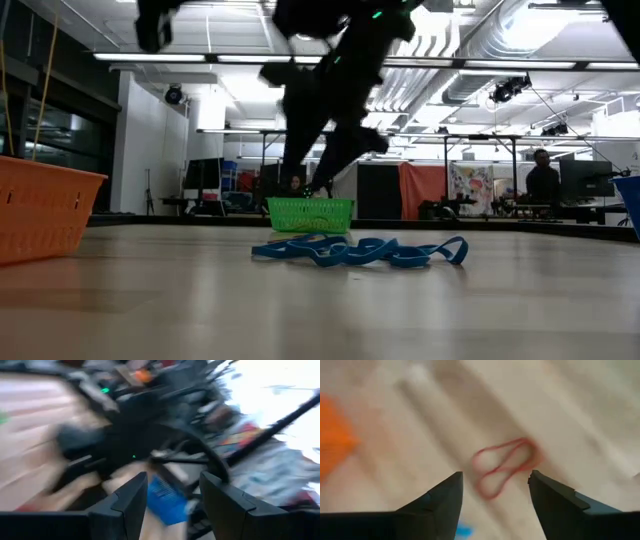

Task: Sort rubber bands into baskets
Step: Put the red rubber band into the blue bin

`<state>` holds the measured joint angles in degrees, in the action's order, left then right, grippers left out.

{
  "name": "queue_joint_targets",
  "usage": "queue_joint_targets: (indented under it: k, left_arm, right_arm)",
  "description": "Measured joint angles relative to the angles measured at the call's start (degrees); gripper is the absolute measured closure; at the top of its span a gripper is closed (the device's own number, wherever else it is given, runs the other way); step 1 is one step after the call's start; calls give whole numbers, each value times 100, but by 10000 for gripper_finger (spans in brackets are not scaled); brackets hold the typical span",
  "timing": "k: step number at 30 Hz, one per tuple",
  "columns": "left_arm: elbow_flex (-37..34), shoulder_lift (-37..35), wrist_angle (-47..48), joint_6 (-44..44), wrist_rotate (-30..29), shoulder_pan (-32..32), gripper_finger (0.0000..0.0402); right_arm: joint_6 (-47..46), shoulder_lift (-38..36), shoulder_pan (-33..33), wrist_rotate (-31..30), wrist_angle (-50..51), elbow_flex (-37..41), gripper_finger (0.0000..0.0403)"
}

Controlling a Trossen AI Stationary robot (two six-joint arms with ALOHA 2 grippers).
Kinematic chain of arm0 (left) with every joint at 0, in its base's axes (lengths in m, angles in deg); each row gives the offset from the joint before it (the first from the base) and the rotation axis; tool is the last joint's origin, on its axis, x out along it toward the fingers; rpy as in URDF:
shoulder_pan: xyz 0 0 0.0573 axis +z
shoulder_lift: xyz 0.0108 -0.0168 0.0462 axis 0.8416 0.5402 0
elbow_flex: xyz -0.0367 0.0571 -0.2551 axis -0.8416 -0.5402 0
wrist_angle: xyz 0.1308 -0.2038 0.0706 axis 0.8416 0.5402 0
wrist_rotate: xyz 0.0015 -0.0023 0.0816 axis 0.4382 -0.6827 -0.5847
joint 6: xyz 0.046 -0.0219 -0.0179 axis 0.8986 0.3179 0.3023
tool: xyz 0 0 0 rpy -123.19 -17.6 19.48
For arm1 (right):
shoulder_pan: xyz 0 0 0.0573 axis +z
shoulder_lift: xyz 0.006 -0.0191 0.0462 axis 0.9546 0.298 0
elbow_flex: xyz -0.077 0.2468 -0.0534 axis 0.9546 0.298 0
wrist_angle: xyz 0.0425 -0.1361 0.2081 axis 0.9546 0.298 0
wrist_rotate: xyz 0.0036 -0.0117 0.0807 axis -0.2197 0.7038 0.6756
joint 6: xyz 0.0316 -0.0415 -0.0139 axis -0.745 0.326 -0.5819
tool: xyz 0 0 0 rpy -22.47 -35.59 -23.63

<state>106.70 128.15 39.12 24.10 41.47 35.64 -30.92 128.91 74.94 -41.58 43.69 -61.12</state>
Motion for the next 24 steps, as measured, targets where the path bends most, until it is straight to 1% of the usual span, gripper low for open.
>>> queue_joint_targets:
  k: [2,4,8,13,15,18,19,24]
  left_arm:
    - [-7,-3,-468,262,152,-29,227]
    - [-22,-39,-652,399,154,-72,227]
    - [-11,-165,-454,287,134,-177,227]
    - [-6,-326,-240,130,148,-365,227]
    - [9,-390,54,-17,150,-404,227]
    - [38,-488,756,-505,160,-415,227]
    - [59,-522,999,-685,256,-429,227]
    - [71,-528,2670,-1702,216,-422,227]
  right_arm:
    - [215,357,-122,-117,428,-451,195]
    - [362,630,-180,-164,734,-825,200]
    - [599,1068,-217,-172,1009,-1343,208]
    - [656,1302,-196,-192,1034,-1593,216]
    - [615,1311,-202,-301,1147,-1581,220]
    - [633,1337,-221,-448,1214,-1556,222]
    - [675,1330,-239,-443,1244,-1542,222]
    - [1014,1154,-233,-378,1530,-1592,222]
